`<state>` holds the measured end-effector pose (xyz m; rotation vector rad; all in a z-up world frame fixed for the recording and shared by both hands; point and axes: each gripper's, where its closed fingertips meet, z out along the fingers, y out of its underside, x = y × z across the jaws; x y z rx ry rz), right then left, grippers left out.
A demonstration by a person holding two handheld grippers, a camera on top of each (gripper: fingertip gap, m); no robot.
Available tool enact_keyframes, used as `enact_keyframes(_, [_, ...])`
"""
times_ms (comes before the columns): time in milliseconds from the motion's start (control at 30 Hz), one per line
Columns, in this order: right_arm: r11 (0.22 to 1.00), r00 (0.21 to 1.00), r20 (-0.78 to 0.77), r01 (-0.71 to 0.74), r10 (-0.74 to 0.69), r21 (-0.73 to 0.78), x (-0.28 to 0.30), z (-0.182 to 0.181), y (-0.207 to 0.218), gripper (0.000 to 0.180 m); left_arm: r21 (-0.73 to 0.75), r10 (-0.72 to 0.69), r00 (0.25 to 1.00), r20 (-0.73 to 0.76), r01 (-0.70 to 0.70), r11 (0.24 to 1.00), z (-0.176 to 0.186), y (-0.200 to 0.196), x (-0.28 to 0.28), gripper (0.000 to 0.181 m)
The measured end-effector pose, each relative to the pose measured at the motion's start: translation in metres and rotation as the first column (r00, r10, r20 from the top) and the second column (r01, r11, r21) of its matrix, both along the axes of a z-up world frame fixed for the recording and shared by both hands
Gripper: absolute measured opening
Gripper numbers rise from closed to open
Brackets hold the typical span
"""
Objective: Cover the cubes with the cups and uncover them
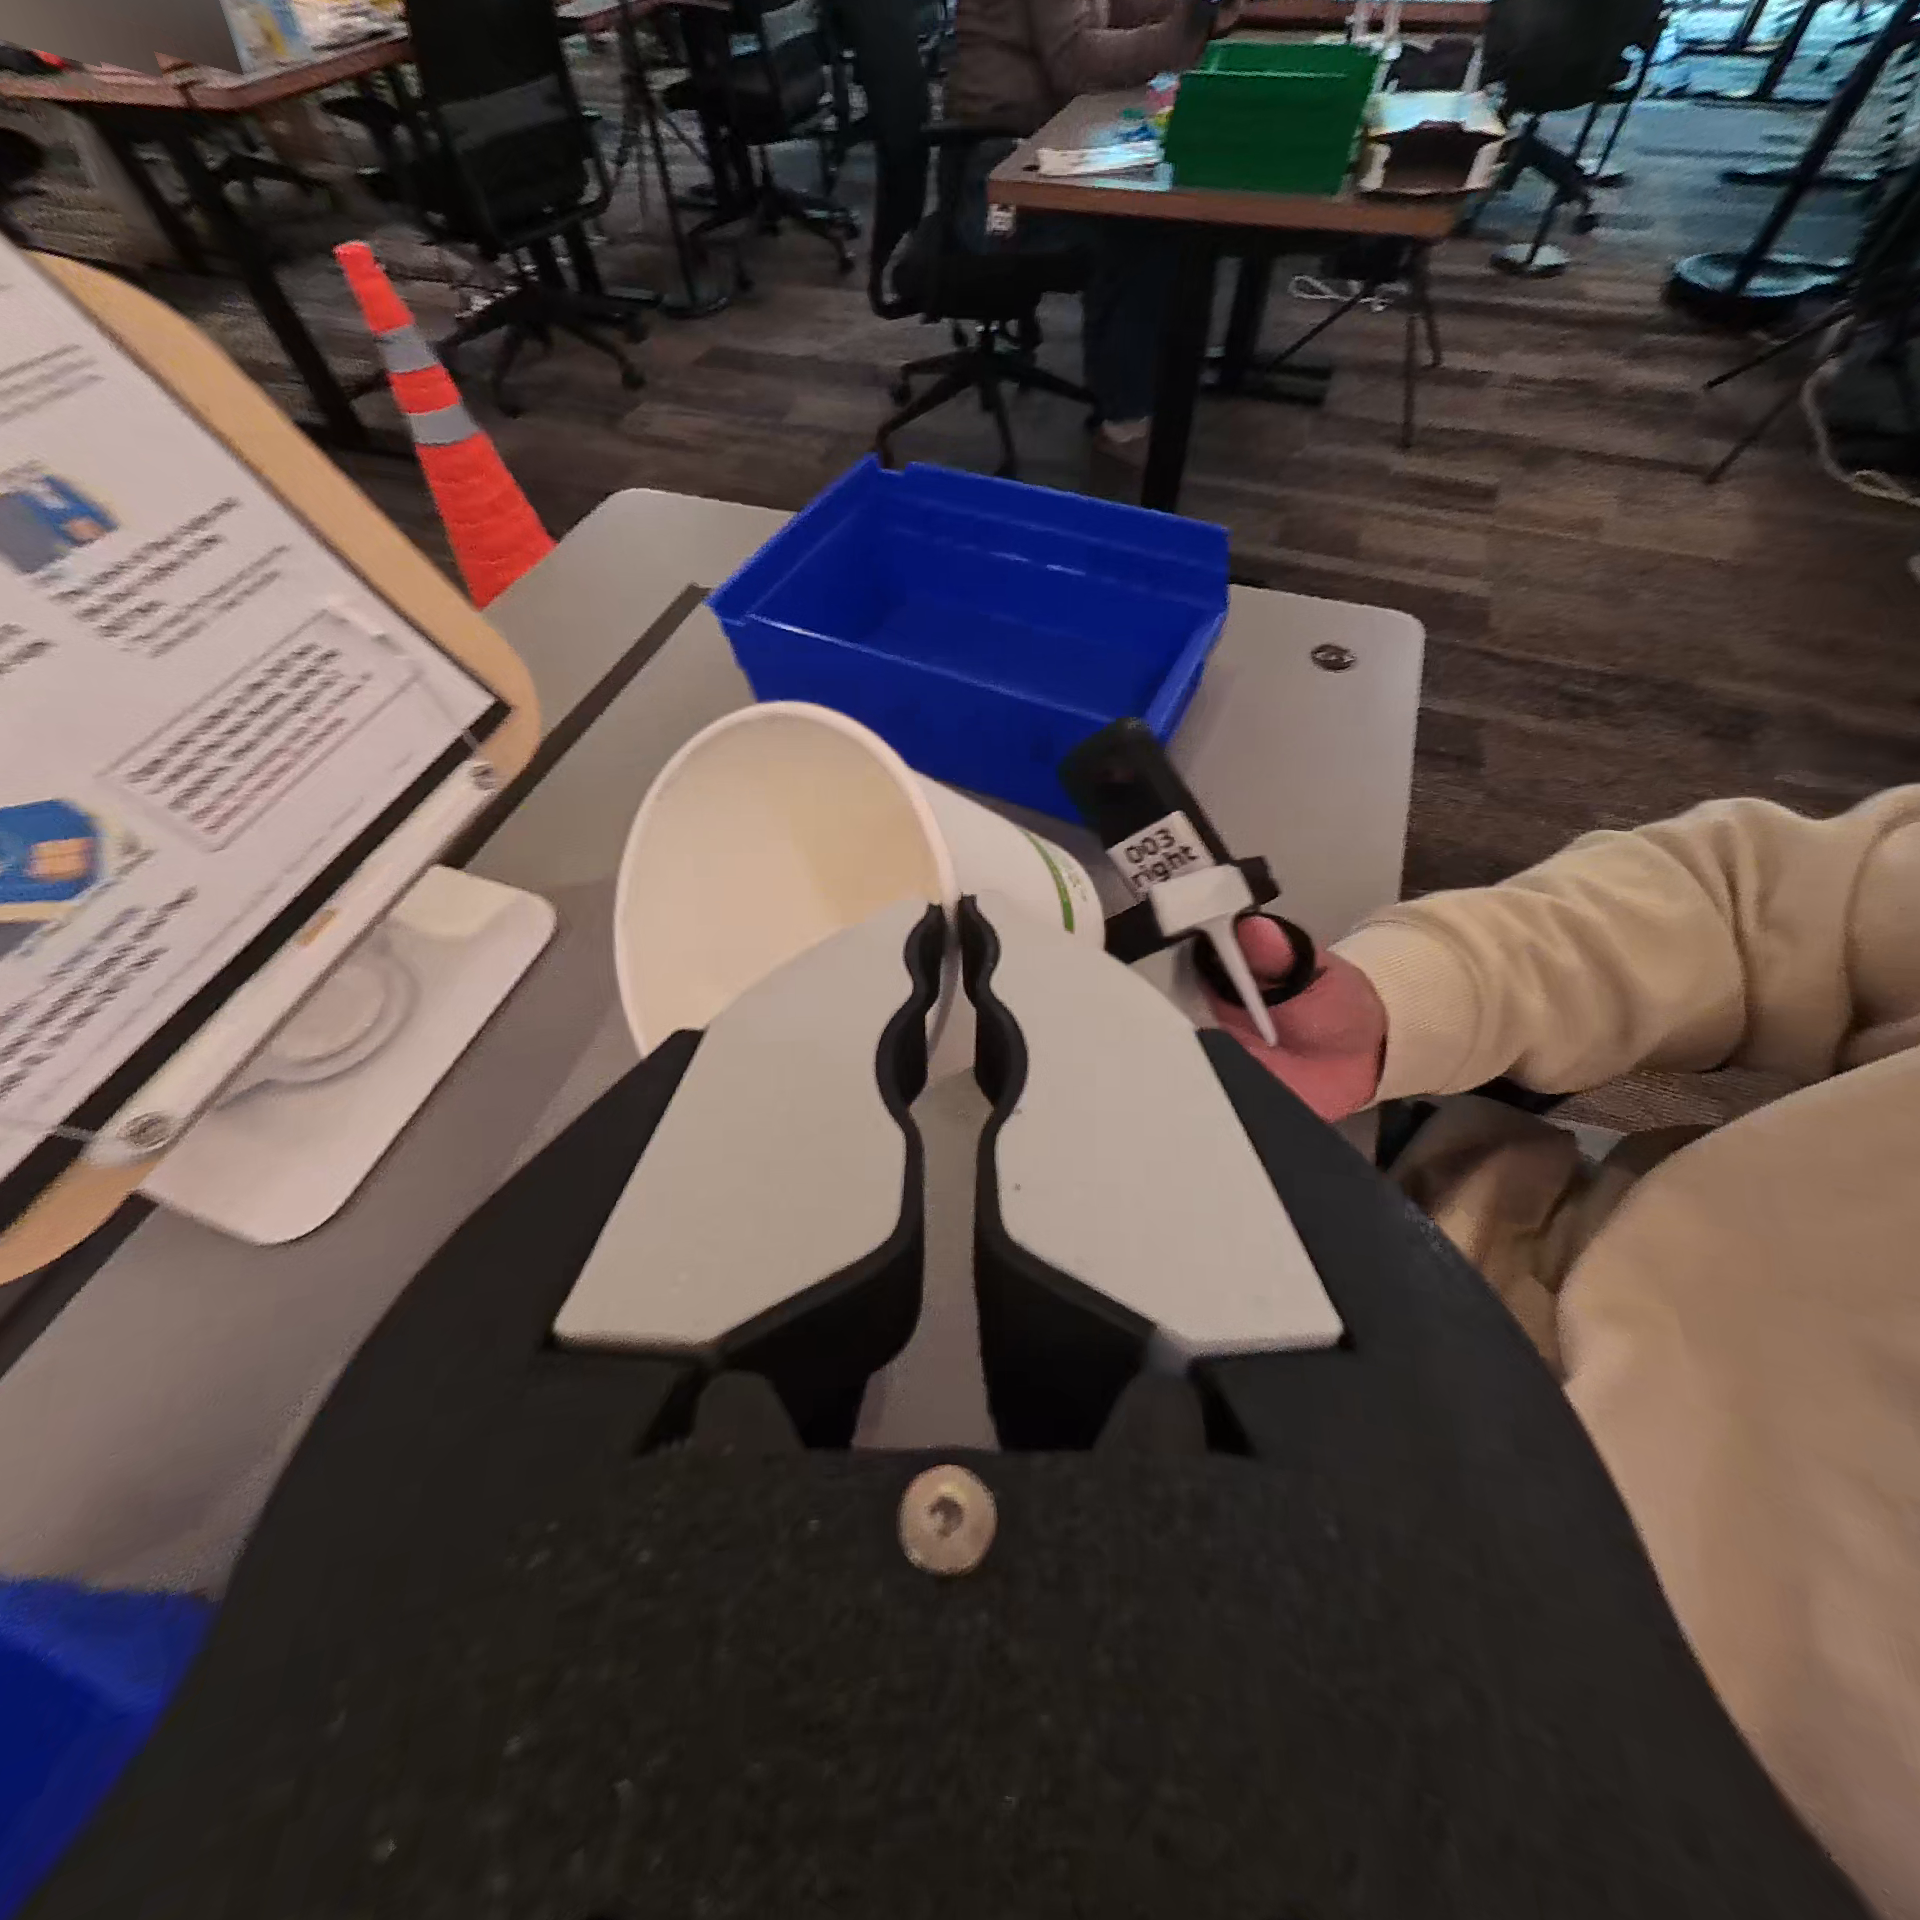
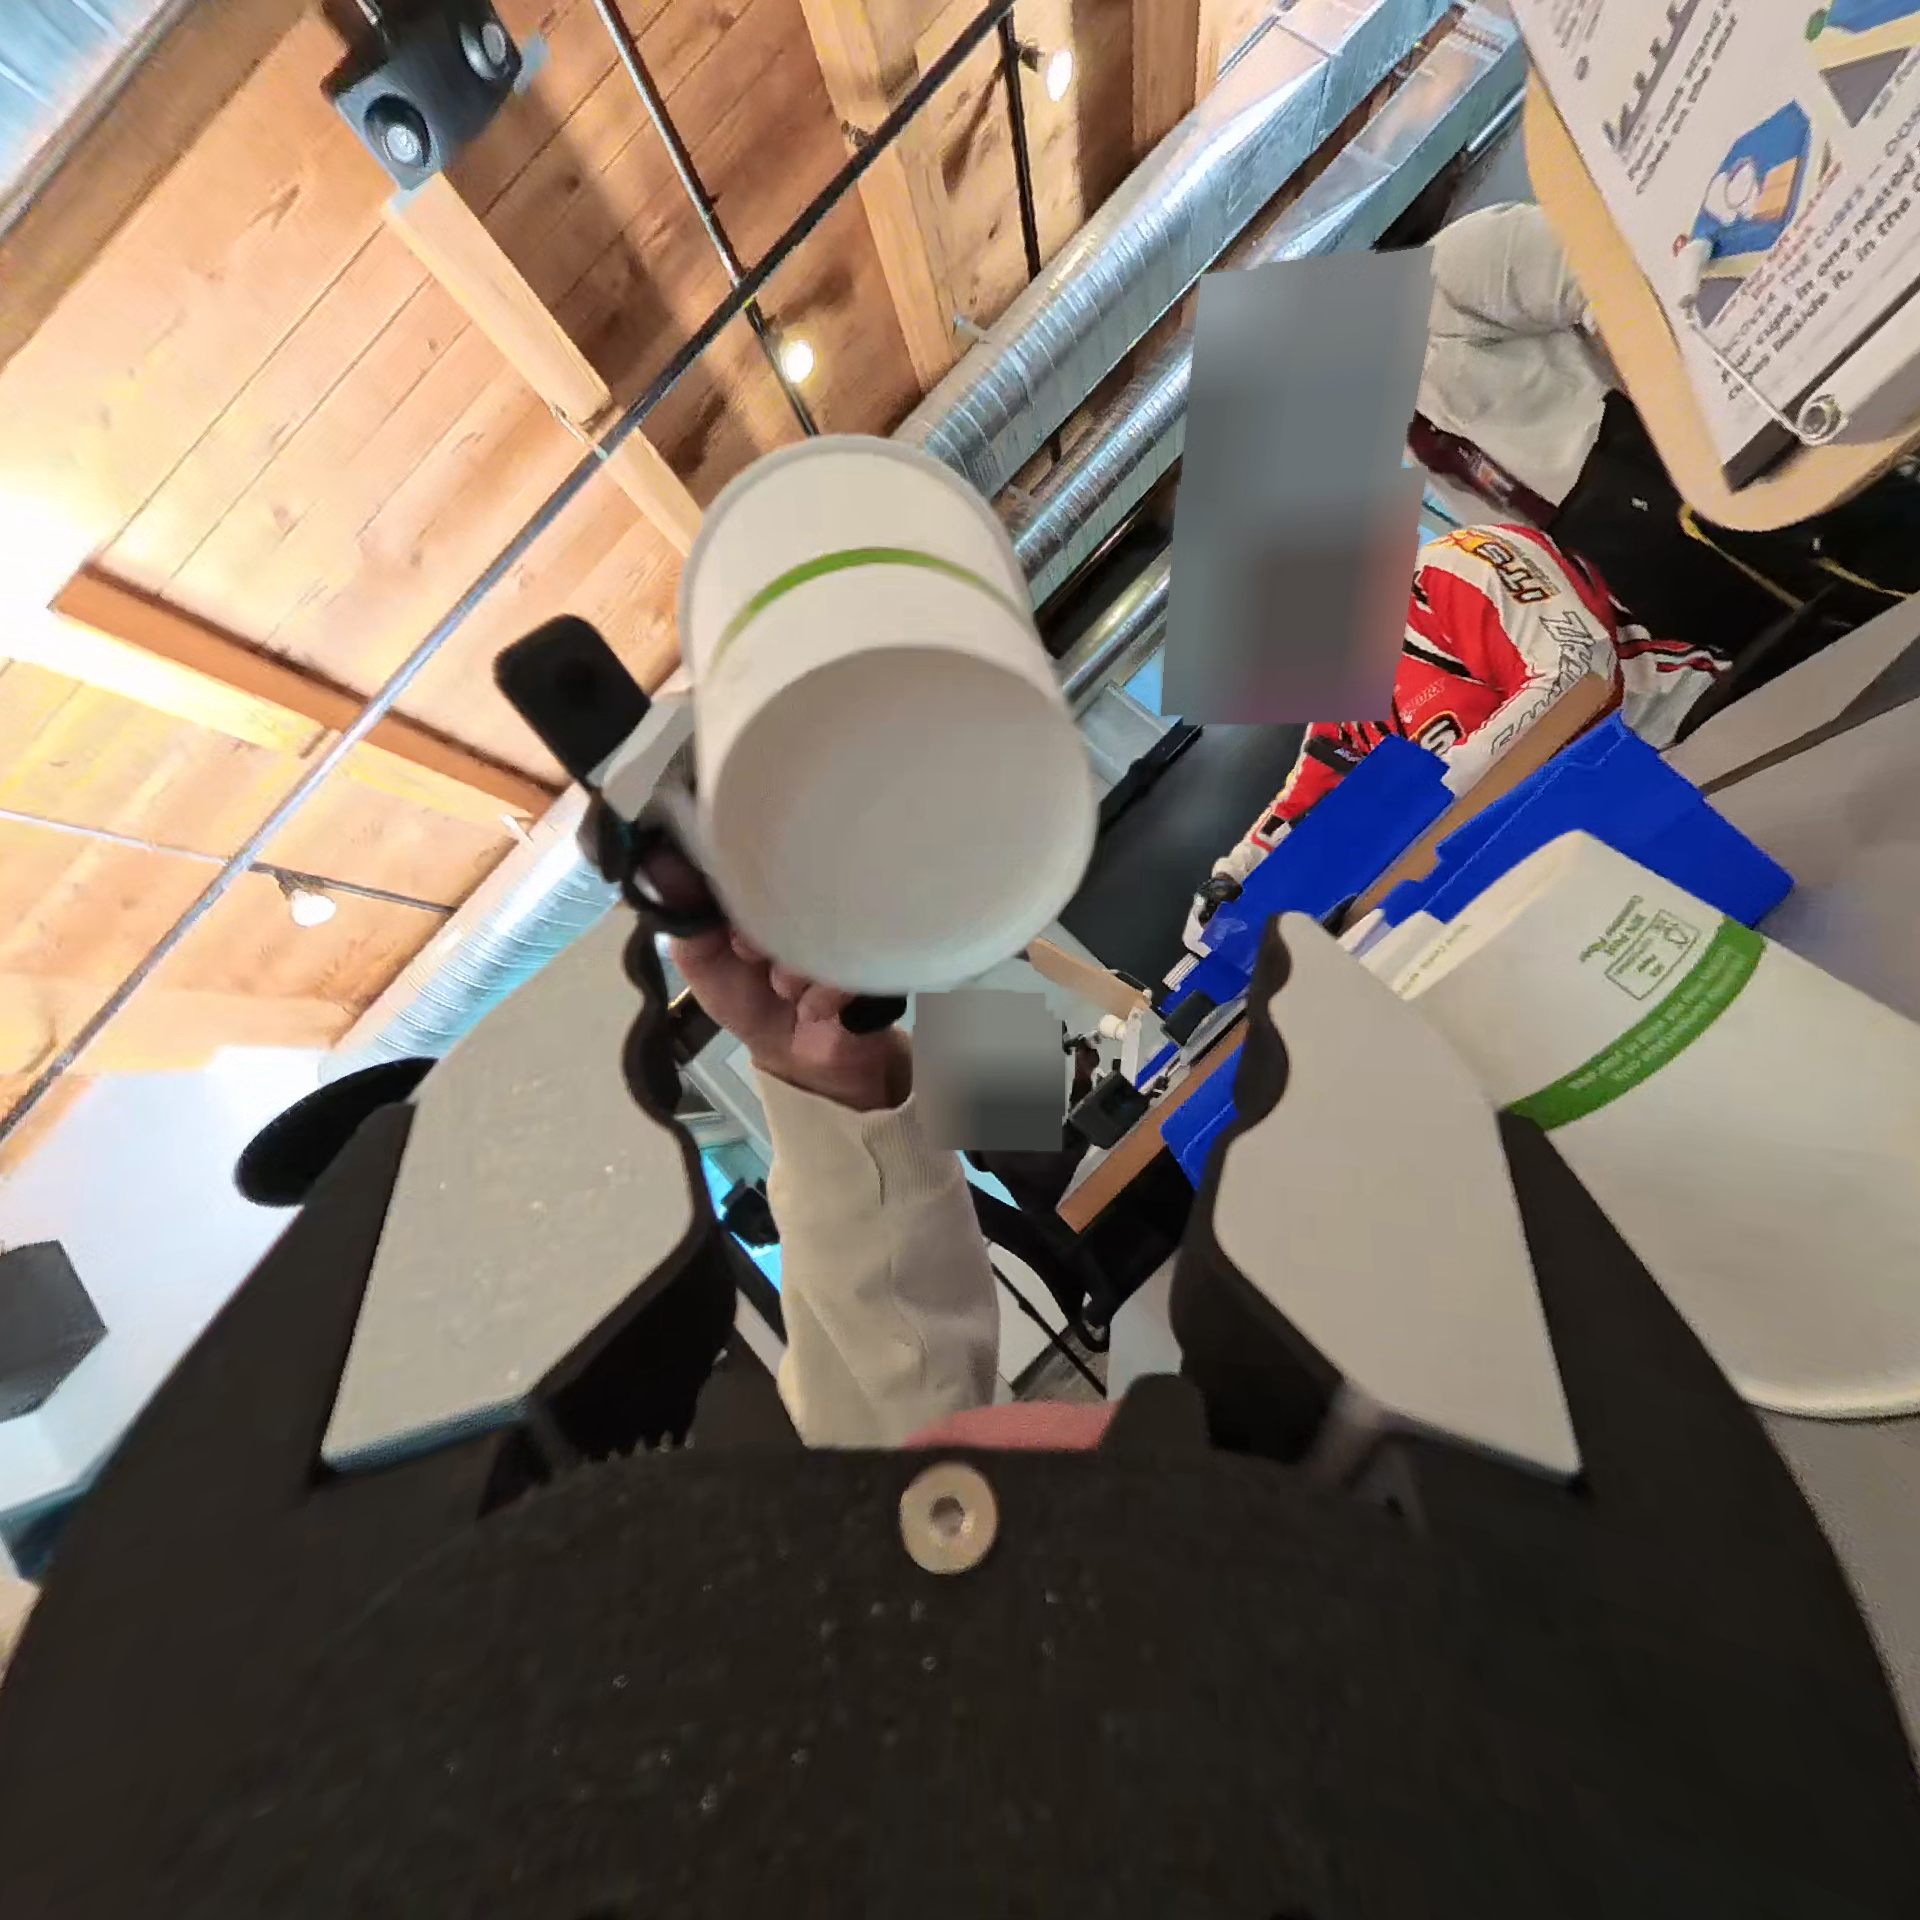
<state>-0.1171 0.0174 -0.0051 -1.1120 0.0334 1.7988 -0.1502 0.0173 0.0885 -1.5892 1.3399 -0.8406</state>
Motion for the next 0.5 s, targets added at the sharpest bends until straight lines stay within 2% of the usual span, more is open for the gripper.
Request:
enact_keyframes(133, [1.000,0.997,-0.076,-0.003,0.004,0.013,0.012,0.005,-0.004,0.106,-0.024,-0.047,0.999,0.003,0.047,0.999,-0.020,-0.013,0.024,0.003])
enact_keyframes(200, [1.000,0.995,-0.100,0.028,-0.027,0.009,0.022,0.006,-0.003,0.098,-0.051,-0.076,0.997,-0.006,0.075,0.996,-0.034,-0.019,0.031,0.003])
enact_keyframes(267, [1.000,0.999,-0.043,0.027,-0.027,-0.007,0.023,-0.002,-0.001,0.086,-0.070,-0.089,0.996,0.027,0.091,0.993,-0.038,-0.022,0.034,0.003])
enact_keyframes(333, [0.999,1.000,0.009,-0.029,0.029,-0.023,0.017,-0.011,-0.003,0.086,-0.085,-0.074,0.997,0.032,0.077,0.993,-0.043,-0.020,0.033,0.003])
enact_keyframes(433, [1.000,0.999,0.038,0.004,-0.003,-0.025,0.021,-0.014,-0.002,0.085,-0.067,-0.050,0.998,0.033,0.052,0.996,-0.049,-0.018,0.031,0.004])
enact_keyframes(467, [1.000,0.998,0.059,0.016,-0.015,-0.019,0.023,-0.013,-0.001,0.085,-0.058,-0.019,0.999,0.032,0.020,0.998,-0.049,-0.017,0.028,0.016])
enact_keyframes(500, [0.999,0.996,0.078,0.033,-0.032,-0.011,0.027,-0.012,-0.001,0.085,-0.046,0.005,0.999,0.034,-0.003,0.999,-0.048,-0.018,0.023,0.038])
